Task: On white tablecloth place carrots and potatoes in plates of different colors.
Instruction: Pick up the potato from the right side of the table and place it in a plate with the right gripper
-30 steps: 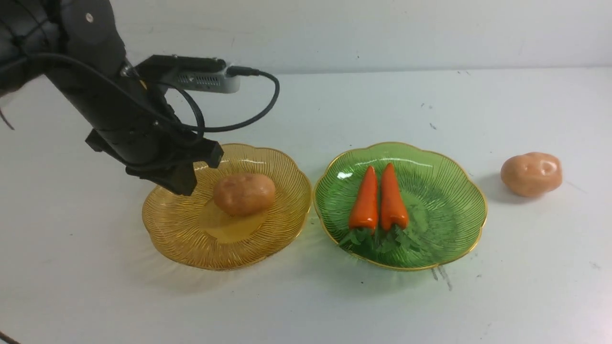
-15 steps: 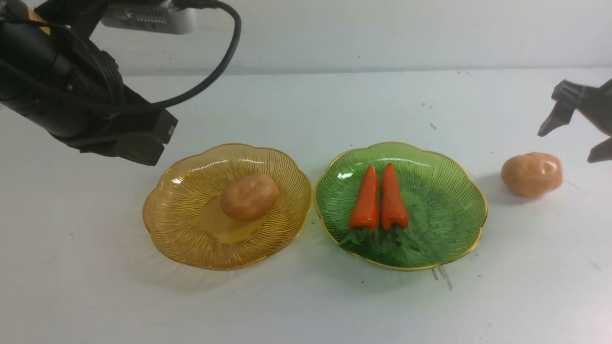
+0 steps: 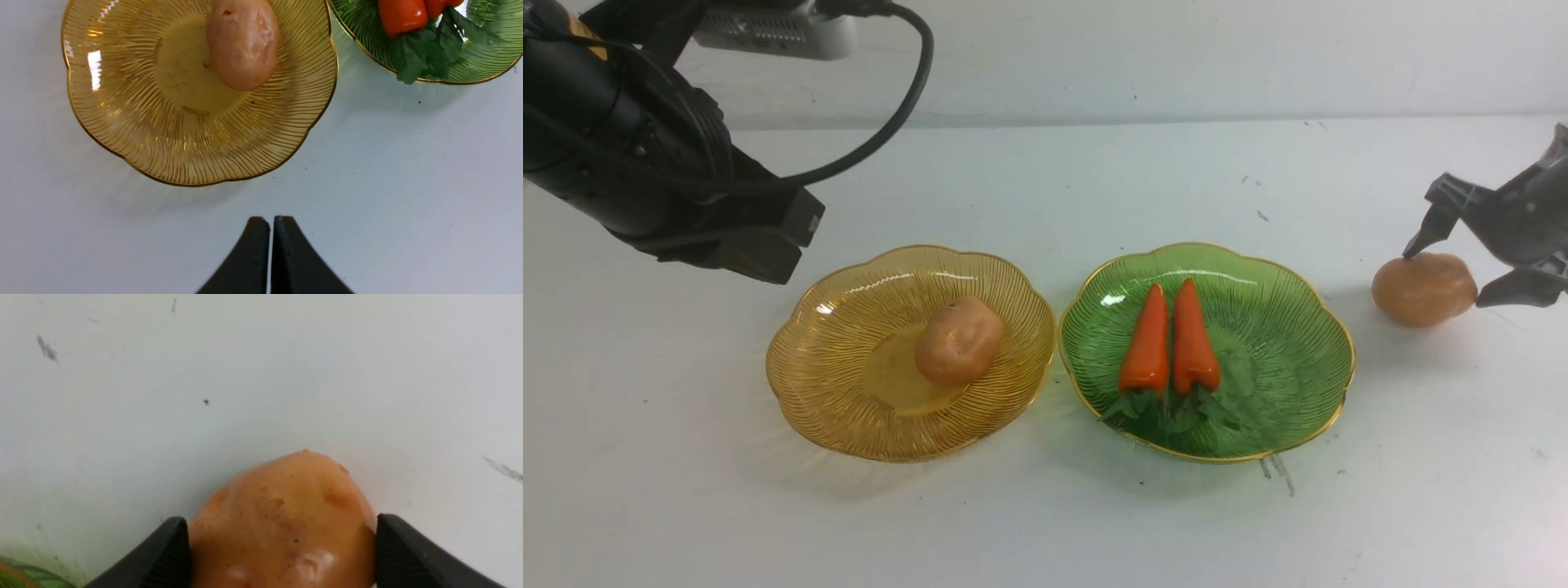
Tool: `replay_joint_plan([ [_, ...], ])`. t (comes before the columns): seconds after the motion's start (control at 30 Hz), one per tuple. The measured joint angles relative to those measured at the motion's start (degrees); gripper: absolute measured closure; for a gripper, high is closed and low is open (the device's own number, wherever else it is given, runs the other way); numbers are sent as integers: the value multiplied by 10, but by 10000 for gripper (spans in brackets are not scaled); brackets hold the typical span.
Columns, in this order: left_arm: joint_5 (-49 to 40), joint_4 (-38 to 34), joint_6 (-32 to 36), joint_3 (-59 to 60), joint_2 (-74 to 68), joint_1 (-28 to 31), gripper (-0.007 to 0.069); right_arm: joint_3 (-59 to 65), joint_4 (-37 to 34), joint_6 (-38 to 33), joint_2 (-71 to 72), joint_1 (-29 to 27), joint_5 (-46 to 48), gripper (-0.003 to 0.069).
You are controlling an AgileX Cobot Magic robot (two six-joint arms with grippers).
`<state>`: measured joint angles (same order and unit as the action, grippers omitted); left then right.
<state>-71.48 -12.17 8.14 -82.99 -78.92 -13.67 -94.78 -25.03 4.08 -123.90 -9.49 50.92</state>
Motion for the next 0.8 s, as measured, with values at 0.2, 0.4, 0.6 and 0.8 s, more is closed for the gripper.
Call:
replay_joint_plan([
  [0.2, 0, 1, 0, 0, 0, 0, 628, 2, 22, -37, 62, 0, 45, 136],
  [0.4, 0, 0, 0, 0, 0, 0, 628, 2, -89, -124, 126, 10, 108, 137],
  [0.6, 0, 0, 0, 0, 0, 0, 628, 2, -220, -202, 161, 138, 141, 137],
  [0.8, 0, 0, 0, 0, 0, 0, 628, 2, -221, -206, 143, 305, 64, 137],
])
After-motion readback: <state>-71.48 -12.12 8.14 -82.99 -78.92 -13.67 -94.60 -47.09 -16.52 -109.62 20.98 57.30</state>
